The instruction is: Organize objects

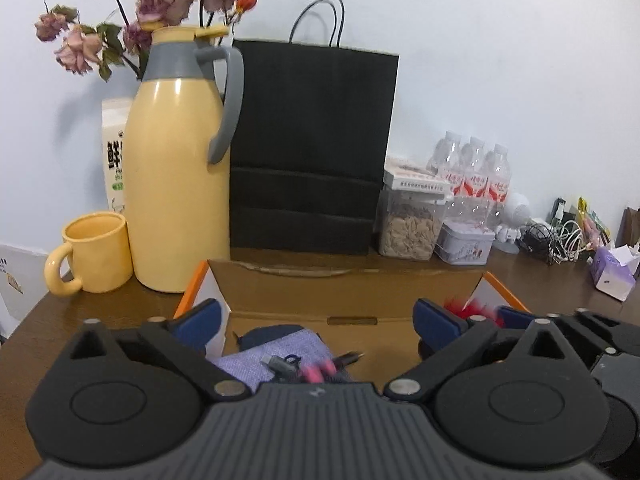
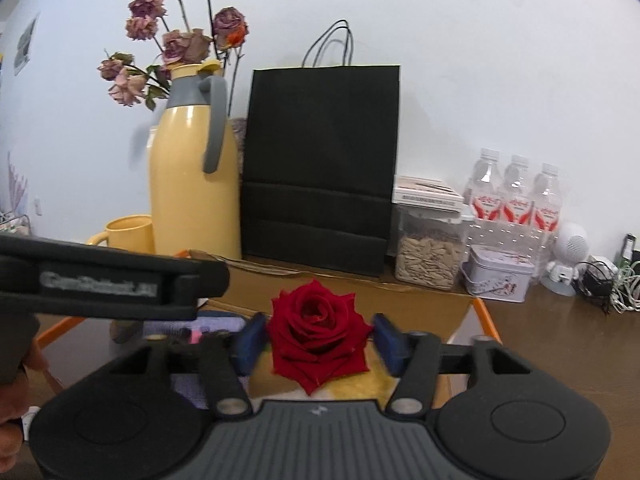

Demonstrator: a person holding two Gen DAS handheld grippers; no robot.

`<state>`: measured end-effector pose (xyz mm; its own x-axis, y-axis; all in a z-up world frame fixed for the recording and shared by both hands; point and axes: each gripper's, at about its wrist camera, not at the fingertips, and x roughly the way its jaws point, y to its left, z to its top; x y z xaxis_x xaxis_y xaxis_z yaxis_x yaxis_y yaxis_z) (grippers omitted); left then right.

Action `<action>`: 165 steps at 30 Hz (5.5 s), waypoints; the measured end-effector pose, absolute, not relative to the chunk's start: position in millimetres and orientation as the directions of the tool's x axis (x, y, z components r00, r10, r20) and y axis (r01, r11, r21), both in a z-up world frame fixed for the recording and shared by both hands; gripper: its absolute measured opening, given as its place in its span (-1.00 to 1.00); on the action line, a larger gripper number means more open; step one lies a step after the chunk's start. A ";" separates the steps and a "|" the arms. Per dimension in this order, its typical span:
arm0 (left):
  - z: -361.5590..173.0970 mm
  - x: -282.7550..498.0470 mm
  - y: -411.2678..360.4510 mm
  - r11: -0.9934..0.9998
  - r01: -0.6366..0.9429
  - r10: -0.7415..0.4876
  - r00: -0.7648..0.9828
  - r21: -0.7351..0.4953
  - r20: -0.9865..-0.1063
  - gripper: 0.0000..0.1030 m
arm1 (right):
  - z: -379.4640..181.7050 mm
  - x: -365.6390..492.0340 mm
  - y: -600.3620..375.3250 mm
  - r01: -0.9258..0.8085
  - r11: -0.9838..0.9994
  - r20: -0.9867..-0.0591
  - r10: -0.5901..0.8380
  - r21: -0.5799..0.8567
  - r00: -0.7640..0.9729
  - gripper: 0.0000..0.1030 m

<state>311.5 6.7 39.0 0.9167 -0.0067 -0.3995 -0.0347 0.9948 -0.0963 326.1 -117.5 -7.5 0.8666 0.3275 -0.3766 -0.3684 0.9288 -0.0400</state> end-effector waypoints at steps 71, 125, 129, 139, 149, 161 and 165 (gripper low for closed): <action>-33.7 100.4 57.4 0.994 -0.099 0.052 0.788 -0.044 -0.614 1.00 | -50.8 141.7 -166.6 -0.438 0.899 -0.541 0.371 0.006 0.755 1.00; -10.6 96.1 47.4 0.994 -0.066 0.021 0.890 -0.082 -0.455 -0.24 | -25.9 148.9 -146.1 -0.560 0.827 -0.443 0.487 -0.043 0.753 -0.84; 2.4 106.3 43.5 0.995 -0.055 0.013 0.907 -0.088 -0.420 -0.24 | -14.4 152.7 -144.4 -0.558 0.829 -0.404 0.498 -0.039 0.767 -0.84; 40.6 156.1 29.2 0.995 -0.030 -0.003 0.940 -0.091 -0.342 -0.24 | 14.0 190.2 -131.5 -0.535 0.844 -0.315 0.499 -0.035 0.807 -0.84; 49.0 225.8 19.0 0.994 -0.035 -0.002 0.944 -0.106 -0.329 -0.34 | 21.7 256.1 -113.3 -0.476 0.879 -0.291 0.452 -0.013 0.843 -0.84; 29.0 271.9 26.9 0.991 -0.038 -0.013 0.924 -0.125 -0.383 -0.35 | -6.2 313.2 -112.0 -0.435 0.900 -0.362 0.417 0.034 0.834 -0.81; 32.3 256.7 33.5 0.992 -0.054 0.010 0.935 -0.114 -0.354 0.35 | -8.5 308.7 -113.9 -0.420 0.907 -0.367 0.401 0.029 0.839 -0.13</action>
<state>256.7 33.5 32.3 0.9352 0.0105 -0.3541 -0.0542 0.9920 -0.1139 308.7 -113.9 -8.5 0.8392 0.4008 -0.3675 -0.4204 0.9069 0.0290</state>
